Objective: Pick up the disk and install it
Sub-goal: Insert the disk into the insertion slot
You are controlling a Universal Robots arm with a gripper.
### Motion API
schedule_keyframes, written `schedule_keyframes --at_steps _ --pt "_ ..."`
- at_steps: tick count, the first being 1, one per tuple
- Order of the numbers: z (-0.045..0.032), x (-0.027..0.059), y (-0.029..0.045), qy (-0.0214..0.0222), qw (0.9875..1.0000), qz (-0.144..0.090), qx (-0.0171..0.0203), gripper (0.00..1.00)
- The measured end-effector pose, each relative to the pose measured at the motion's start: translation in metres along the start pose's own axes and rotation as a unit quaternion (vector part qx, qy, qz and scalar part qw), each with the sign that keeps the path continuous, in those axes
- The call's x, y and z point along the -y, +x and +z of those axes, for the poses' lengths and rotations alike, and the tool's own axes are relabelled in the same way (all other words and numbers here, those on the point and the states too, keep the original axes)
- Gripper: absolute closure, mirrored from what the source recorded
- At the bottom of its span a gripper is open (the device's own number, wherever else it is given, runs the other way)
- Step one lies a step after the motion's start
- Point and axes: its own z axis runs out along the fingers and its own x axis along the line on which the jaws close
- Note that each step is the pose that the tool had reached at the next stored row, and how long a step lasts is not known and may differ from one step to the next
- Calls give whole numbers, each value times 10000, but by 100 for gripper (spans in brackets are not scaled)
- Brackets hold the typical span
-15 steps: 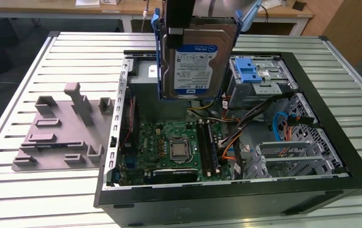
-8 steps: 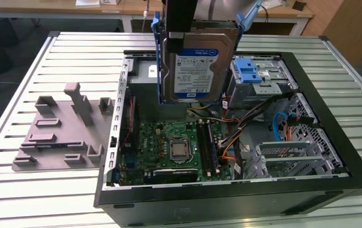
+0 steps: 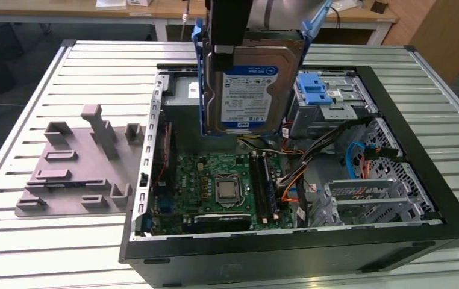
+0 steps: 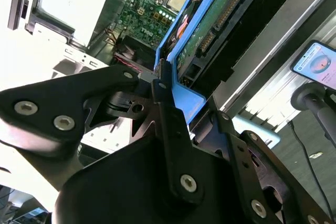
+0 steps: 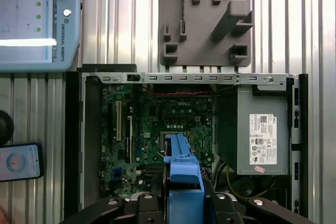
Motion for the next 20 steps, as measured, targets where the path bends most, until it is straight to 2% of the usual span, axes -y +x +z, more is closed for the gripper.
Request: schedule_keyframes --at_steps 9,15,17,20 --pt "-1 2 121 0 10000 0 0 64" --pt "3 5 279 0 10000 0 0 64" --pt "11 25 321 0 10000 0 0 64" --pt "17 93 339 0 10000 0 2 64"
